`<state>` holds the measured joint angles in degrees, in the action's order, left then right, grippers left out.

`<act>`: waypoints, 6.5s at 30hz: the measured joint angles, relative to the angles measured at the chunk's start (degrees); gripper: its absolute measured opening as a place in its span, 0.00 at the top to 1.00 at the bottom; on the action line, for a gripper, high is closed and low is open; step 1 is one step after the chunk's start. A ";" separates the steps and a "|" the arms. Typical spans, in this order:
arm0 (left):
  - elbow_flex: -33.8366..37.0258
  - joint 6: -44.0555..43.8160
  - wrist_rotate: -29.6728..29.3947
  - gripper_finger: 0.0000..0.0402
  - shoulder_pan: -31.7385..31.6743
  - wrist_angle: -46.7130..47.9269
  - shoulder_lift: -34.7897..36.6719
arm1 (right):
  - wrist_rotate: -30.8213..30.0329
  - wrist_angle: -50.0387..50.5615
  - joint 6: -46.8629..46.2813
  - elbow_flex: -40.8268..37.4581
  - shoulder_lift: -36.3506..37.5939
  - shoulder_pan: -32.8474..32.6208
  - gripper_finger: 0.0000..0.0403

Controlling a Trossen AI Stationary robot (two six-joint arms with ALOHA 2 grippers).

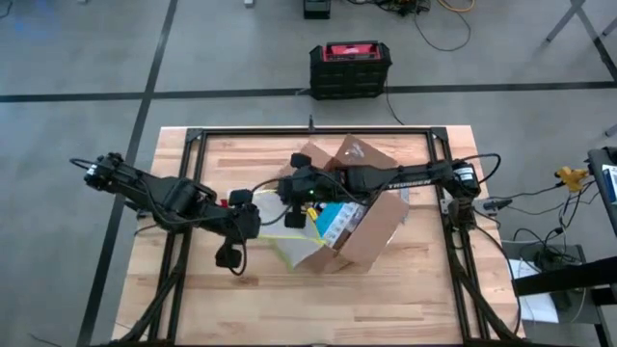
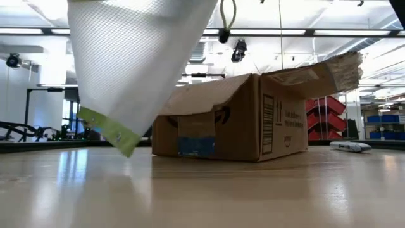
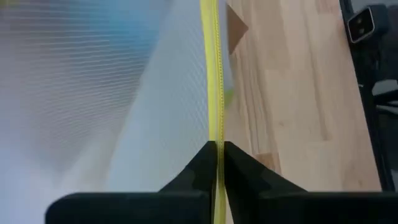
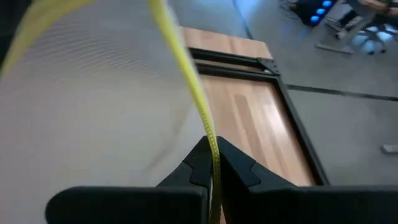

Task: Unpack boxes
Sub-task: Put the pill organizer into the transparent zip lock bag, then put the black charger adapter into the transparent zip lock bag

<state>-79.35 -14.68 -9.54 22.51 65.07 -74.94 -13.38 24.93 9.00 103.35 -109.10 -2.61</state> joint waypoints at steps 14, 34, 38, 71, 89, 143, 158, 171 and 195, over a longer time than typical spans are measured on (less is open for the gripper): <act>1.14 1.50 2.27 1.00 2.73 6.90 0.50 | 10.91 34.16 5.06 11.91 1.98 -1.98 0.61; 1.14 -4.93 -5.99 1.00 4.02 6.59 -0.16 | 14.95 41.06 17.11 -9.33 0.88 -0.51 0.46; 1.14 -6.59 -5.99 1.00 5.68 6.59 -0.58 | 13.97 40.13 18.13 -10.75 0.88 -1.24 0.38; 1.16 -8.08 -10.87 1.00 7.66 5.41 -0.63 | -3.15 30.31 25.57 -18.62 0.92 -1.75 0.51; 1.16 10.77 -10.99 1.00 7.54 9.45 1.00 | -3.11 27.65 23.19 -17.58 0.96 -0.71 0.99; -2.63 29.07 -9.41 1.00 4.21 2.35 4.71 | 6.99 20.95 35.57 17.14 -6.02 -12.52 1.00; -2.59 39.60 -13.54 1.00 0.95 0.05 -2.04 | 13.78 8.83 36.02 13.09 -6.63 -11.66 1.00; -2.56 39.20 -13.52 1.00 1.06 -2.04 -1.99 | 4.40 7.35 37.91 12.50 -10.14 -11.28 1.00; 4.03 25.51 -10.73 1.00 3.21 -1.10 -0.05 | 9.31 29.83 12.52 11.98 0.29 -3.08 0.48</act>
<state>-75.32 10.83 -20.26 25.72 63.97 -75.00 -4.07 54.77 21.52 115.33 -108.81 -5.70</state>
